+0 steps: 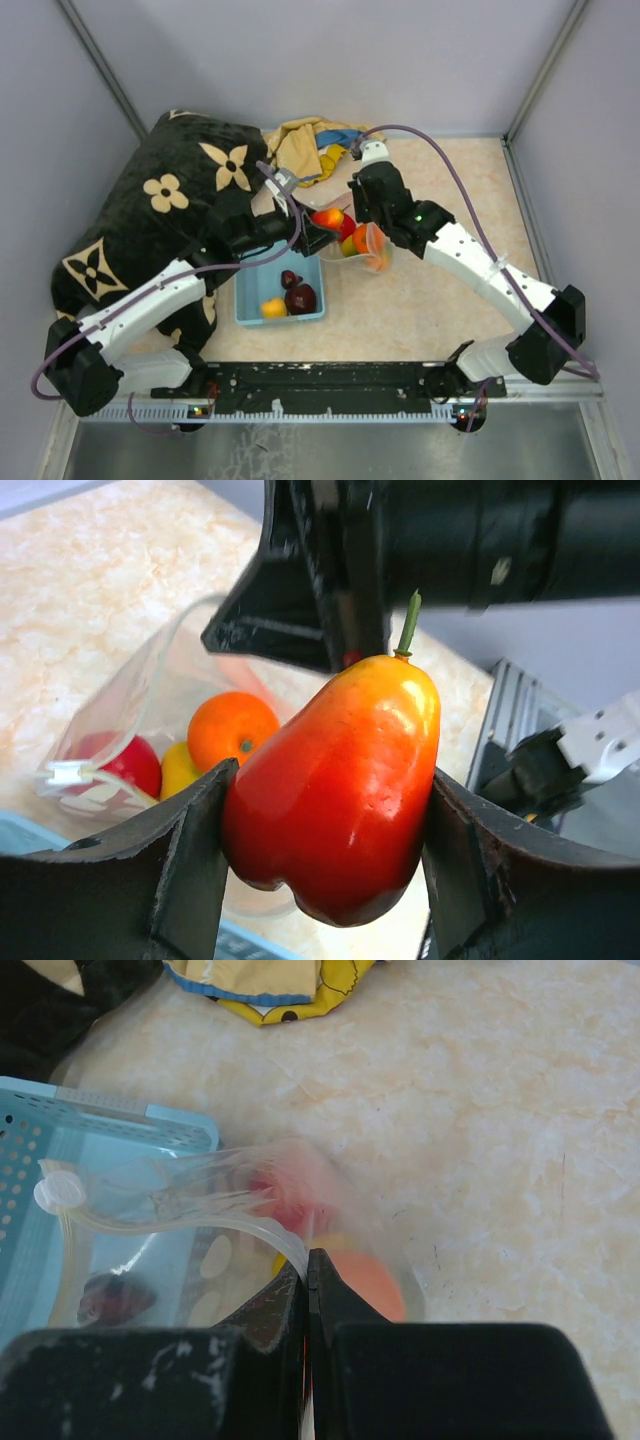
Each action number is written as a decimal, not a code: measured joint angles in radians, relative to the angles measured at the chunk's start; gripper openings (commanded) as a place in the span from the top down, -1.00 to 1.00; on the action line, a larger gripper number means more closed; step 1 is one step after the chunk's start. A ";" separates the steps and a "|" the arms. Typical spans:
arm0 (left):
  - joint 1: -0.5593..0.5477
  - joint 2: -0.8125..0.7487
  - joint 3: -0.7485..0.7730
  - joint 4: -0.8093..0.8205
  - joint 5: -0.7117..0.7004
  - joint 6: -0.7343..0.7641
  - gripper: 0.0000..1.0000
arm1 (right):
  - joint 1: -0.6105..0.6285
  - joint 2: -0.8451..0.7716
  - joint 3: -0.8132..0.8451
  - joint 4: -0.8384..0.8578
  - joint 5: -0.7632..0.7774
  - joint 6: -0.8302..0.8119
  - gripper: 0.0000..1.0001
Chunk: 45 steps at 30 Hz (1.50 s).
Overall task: Place the food in the zip-top bag and seal the zipper
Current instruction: Place the fake fruit in the zipper food storage bag.
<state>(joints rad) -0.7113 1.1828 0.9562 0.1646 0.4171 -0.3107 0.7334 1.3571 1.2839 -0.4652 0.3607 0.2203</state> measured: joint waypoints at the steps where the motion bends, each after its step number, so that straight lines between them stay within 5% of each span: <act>1: 0.000 0.001 -0.028 0.024 0.007 0.027 0.16 | 0.000 0.000 0.000 0.002 -0.004 0.000 1.00; 12: -0.001 0.026 -0.133 0.137 0.143 0.476 0.13 | 0.000 -0.029 0.000 0.002 -0.024 -0.008 1.00; 25: -0.038 0.108 0.009 -0.055 0.130 0.937 -0.08 | 0.000 -0.033 0.000 0.002 -0.055 -0.010 1.00; 45: -0.062 0.160 0.058 -0.165 -0.046 1.067 -0.76 | 0.000 -0.034 -0.001 0.002 -0.075 -0.010 1.00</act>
<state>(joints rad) -0.7731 1.3430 1.0145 -0.0006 0.3710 0.7563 0.7334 1.3228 1.2831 -0.4637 0.2855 0.2104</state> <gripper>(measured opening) 0.852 0.006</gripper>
